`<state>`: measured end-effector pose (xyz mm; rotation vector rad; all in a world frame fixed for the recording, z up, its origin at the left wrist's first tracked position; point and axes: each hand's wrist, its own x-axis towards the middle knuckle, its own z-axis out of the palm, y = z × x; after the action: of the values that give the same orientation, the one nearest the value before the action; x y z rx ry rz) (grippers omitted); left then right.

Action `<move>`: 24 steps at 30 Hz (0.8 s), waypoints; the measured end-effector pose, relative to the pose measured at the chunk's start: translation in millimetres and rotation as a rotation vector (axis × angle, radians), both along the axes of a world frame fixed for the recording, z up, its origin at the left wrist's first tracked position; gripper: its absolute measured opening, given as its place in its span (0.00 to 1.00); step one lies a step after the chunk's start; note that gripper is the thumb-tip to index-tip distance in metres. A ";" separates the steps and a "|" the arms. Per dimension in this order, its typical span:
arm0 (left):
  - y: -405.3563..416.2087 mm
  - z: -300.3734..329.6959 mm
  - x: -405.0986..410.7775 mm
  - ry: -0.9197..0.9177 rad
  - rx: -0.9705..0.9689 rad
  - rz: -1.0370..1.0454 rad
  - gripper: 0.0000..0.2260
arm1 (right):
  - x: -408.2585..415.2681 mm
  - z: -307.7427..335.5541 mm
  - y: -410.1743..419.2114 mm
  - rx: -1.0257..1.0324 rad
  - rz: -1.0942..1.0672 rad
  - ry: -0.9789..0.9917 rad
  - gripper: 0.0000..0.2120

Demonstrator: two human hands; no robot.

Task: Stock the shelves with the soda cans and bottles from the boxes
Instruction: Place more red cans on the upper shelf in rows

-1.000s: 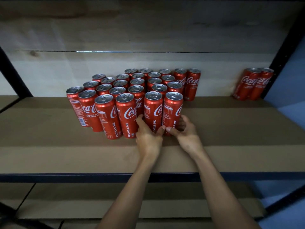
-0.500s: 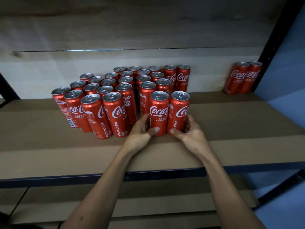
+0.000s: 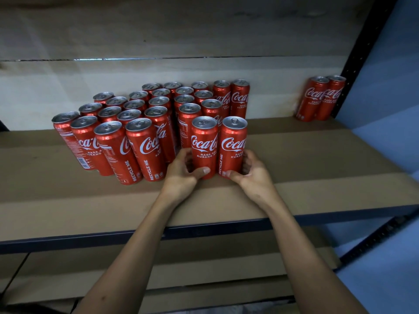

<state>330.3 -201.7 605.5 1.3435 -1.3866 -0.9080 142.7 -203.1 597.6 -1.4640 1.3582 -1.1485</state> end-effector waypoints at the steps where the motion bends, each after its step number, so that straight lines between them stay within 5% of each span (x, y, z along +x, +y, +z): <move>1: 0.9 0.1 1.2 0.031 0.010 -0.021 0.26 | -0.3 0.8 0.5 -0.001 0.002 -0.022 0.31; 5: 3.8 -0.4 2.8 0.060 0.013 -0.080 0.22 | 4.6 -1.5 0.0 -0.010 -0.047 -0.006 0.33; 13: 5.8 -1.2 -0.4 -0.054 -0.061 0.007 0.32 | 7.2 3.5 7.9 -0.139 -0.118 0.204 0.32; 24: 3.8 -0.2 -2.0 -0.040 -0.042 0.000 0.31 | 4.0 -2.6 1.3 -0.069 -0.064 0.062 0.32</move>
<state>328.3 -197.9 605.3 1.3367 -1.4288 -0.8516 146.7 -201.9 595.0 -1.5258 1.4292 -1.2099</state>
